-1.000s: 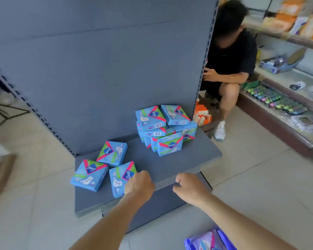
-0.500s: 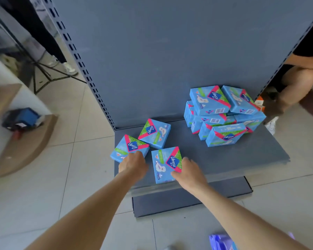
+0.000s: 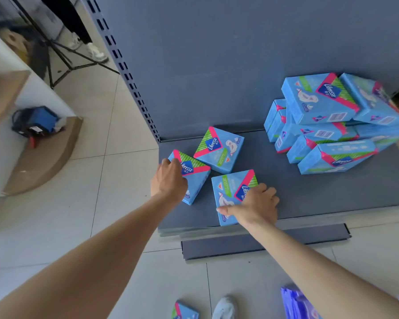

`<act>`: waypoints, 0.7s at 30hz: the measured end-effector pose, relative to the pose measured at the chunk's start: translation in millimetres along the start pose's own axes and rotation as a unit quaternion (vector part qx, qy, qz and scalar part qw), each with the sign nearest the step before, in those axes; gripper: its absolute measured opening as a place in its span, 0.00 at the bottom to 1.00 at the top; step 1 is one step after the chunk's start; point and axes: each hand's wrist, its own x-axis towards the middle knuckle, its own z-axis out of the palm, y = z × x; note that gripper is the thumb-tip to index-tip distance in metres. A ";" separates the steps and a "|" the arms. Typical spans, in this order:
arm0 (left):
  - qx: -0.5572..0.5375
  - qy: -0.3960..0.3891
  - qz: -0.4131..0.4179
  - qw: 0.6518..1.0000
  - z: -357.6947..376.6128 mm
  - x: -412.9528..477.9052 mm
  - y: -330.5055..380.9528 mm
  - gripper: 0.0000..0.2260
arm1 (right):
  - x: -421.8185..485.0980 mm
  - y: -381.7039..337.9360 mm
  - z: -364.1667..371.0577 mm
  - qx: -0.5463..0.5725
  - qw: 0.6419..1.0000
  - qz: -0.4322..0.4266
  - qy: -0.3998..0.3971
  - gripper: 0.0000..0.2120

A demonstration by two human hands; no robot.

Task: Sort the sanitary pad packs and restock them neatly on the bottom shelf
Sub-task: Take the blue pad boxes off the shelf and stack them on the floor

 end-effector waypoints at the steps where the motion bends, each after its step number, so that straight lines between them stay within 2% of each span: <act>1: -0.003 0.011 -0.004 1.000 -0.3 3.0 -2.2 0.15 | 1.9 -1.0 -3.0 0.012 1.000 0.012 -0.004 0.51; 3: -0.009 0.034 -0.014 0.999 -1.1 10.7 -6.0 0.17 | 4.1 -2.7 -9.5 0.060 0.998 0.024 0.000 0.48; 5: -0.016 0.033 -0.027 0.999 0.1 18.6 -9.6 0.18 | 6.7 -1.4 -15.6 0.161 0.987 0.017 0.002 0.43; 8: -0.060 0.004 -0.069 0.996 3.9 25.7 -13.9 0.17 | 12.7 -1.2 -32.4 0.379 0.924 -0.010 -0.036 0.25; 10: -0.110 0.010 -0.092 0.990 3.8 26.0 -15.3 0.18 | 15.4 -8.8 -46.6 0.444 0.892 -0.040 -0.069 0.23; 13: -0.163 0.048 -0.084 0.982 -0.6 27.1 -17.0 0.19 | 16.1 -34.0 -51.9 0.452 0.879 -0.103 -0.112 0.24; 16: -0.220 0.038 -0.107 0.969 -5.0 33.5 -26.4 0.22 | 20.6 -63.3 -31.4 0.422 0.886 -0.137 -0.130 0.19; 18: -0.258 0.020 -0.142 0.955 -8.2 36.5 -35.0 0.26 | 27.1 -77.7 -14.3 0.427 0.886 -0.139 -0.121 0.16; 21: -0.239 -0.007 -0.124 0.963 -12.1 37.3 -44.6 0.23 | 31.5 -92.4 8.5 0.410 0.897 -0.152 -0.063 0.15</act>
